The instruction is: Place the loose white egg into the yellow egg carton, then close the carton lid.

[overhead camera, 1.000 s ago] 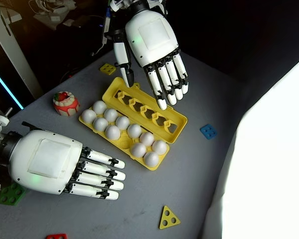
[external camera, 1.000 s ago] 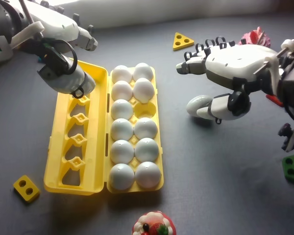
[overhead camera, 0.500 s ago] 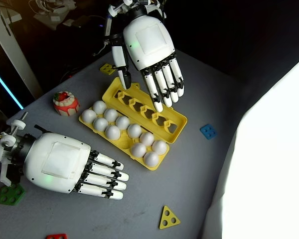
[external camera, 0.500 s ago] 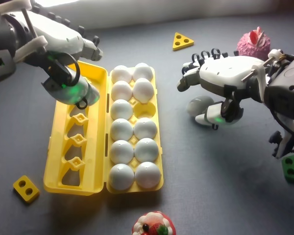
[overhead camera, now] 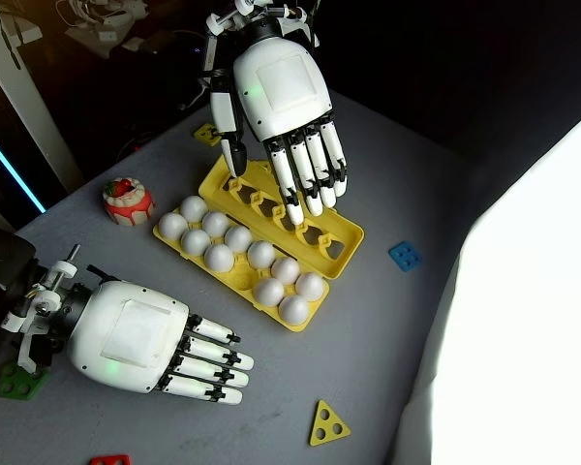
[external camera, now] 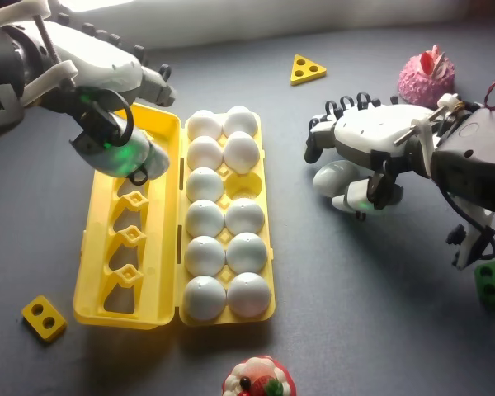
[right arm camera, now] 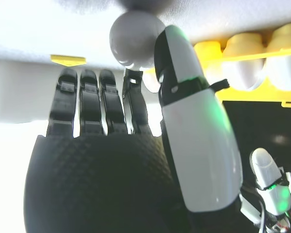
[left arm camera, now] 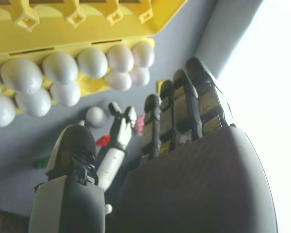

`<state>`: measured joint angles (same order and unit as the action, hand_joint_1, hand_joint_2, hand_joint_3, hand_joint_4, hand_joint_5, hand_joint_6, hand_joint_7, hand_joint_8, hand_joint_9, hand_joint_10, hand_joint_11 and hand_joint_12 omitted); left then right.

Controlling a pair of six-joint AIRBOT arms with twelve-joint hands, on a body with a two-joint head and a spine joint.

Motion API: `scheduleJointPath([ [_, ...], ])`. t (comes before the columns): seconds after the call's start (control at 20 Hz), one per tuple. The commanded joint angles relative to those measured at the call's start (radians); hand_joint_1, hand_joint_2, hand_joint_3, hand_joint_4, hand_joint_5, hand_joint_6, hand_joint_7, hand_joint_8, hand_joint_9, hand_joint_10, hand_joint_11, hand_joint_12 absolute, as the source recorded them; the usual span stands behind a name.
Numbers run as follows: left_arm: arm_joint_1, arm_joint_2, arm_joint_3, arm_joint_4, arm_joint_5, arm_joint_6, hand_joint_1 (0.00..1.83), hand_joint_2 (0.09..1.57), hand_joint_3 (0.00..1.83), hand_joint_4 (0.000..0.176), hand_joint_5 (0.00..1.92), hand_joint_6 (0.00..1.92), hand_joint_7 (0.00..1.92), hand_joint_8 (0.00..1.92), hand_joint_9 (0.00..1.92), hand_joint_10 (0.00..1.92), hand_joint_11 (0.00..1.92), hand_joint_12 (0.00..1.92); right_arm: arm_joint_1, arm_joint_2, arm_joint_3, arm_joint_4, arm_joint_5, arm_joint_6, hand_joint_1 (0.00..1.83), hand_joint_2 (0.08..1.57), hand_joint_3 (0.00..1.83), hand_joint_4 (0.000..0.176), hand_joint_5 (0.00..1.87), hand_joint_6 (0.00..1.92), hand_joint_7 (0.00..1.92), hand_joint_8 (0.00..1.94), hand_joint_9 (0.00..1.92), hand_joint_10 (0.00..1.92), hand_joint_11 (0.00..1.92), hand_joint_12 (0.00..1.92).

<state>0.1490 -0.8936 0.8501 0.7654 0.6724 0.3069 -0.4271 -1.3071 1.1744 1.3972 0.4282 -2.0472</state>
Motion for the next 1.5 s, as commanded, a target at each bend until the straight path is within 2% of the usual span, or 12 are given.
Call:
scheduleJointPath([
  [0.0,-0.02,0.006,0.009,0.029,-0.038,-0.002,0.33,1.31,0.0,0.031,0.17,0.01,0.18,0.01,0.19,0.01,0.0,0.63,0.002,0.003,0.006,-0.035,0.038,-0.001,1.07,1.21,0.0,0.0,0.23,0.64,0.05,0.0,0.0,0.0,0.0,0.0],
  [0.15,-0.011,0.01,0.01,0.048,-0.035,-0.021,0.34,1.31,0.0,0.046,0.17,0.0,0.18,0.0,0.19,0.0,0.0,0.63,0.0,0.0,0.014,-0.036,0.037,-0.016,1.09,1.2,0.0,0.0,0.22,0.63,0.05,0.0,0.0,0.0,0.0,0.0],
  [0.4,-0.026,0.011,-0.02,0.162,-0.028,0.009,0.35,1.31,0.0,0.043,0.18,0.0,0.21,0.0,0.2,0.0,0.0,0.65,0.002,0.0,0.014,-0.038,0.032,-0.018,1.07,1.2,0.0,0.0,0.21,0.6,0.07,0.01,0.0,0.0,0.0,0.0],
  [0.55,-0.035,0.011,-0.035,0.277,0.03,-0.095,0.36,1.31,0.0,0.042,0.17,0.0,0.19,0.0,0.18,0.0,0.0,0.61,0.006,0.0,0.014,-0.043,0.027,-0.017,1.06,1.21,0.0,0.0,0.19,0.59,0.03,0.0,0.0,0.0,0.0,0.0],
  [0.7,-0.027,0.01,-0.035,0.242,0.034,-0.066,0.35,1.3,0.0,0.032,0.2,0.01,0.2,0.0,0.19,0.0,0.0,0.66,0.007,-0.001,0.014,-0.048,0.027,-0.016,1.06,1.2,0.0,0.0,0.21,0.6,0.06,0.02,0.0,0.0,0.0,0.0],
  [0.95,-0.029,0.01,-0.038,0.22,0.001,-0.044,0.36,1.31,0.0,0.042,0.17,0.0,0.18,0.0,0.18,0.0,0.0,0.64,0.008,0.0,0.014,-0.052,0.027,-0.014,1.07,1.19,0.0,0.0,0.23,0.6,0.05,0.0,0.0,0.0,0.0,0.0],
  [1.1,-0.034,0.01,-0.039,0.214,-0.013,-0.04,0.38,1.3,0.0,0.036,0.2,0.01,0.2,0.0,0.19,0.01,0.0,0.67,0.008,0.0,0.014,-0.054,0.027,-0.014,1.05,1.21,0.0,0.0,0.28,0.63,0.11,0.03,0.0,0.0,0.0,0.0],
  [1.15,-0.043,0.009,-0.04,0.184,-0.006,-0.004,0.36,1.31,0.0,0.037,0.18,0.0,0.19,0.0,0.19,0.01,0.0,0.69,0.007,-0.001,0.014,-0.059,0.027,-0.014,1.01,1.24,0.0,0.0,0.33,0.86,0.15,0.01,0.0,0.0,0.0,0.0],
  [1.2,-0.043,0.009,-0.04,0.181,-0.006,-0.003,0.37,1.3,0.0,0.032,0.18,0.0,0.2,0.0,0.19,0.01,0.0,0.65,0.007,-0.001,0.014,-0.06,0.027,-0.013,1.0,1.25,0.0,0.0,0.36,0.94,0.16,0.0,0.0,0.0,0.0,0.0],
  [1.25,-0.045,0.009,-0.037,0.173,-0.006,-0.002,0.39,1.3,0.0,0.03,0.18,0.0,0.19,0.0,0.18,0.0,0.0,0.63,0.007,-0.001,0.013,-0.061,0.027,-0.012,1.04,1.26,0.0,0.0,0.64,1.3,0.27,0.04,0.05,0.02,0.01,0.0],
  [1.35,-0.049,0.006,-0.026,0.147,-0.005,-0.001,0.38,1.3,0.0,0.038,0.2,0.01,0.2,0.0,0.2,0.01,0.0,0.73,0.007,-0.001,0.014,-0.063,0.027,-0.012,1.11,1.2,0.0,0.0,0.82,1.24,0.47,0.03,0.13,0.03,0.0,0.27],
  [1.45,-0.05,0.002,-0.013,0.126,-0.005,-0.002,0.31,1.31,0.01,0.036,0.18,0.0,0.2,0.0,0.21,0.01,0.0,0.75,0.007,-0.001,0.013,-0.075,0.027,-0.006,1.11,1.2,0.0,0.0,0.82,1.26,0.51,0.02,0.14,0.03,0.0,0.34],
])
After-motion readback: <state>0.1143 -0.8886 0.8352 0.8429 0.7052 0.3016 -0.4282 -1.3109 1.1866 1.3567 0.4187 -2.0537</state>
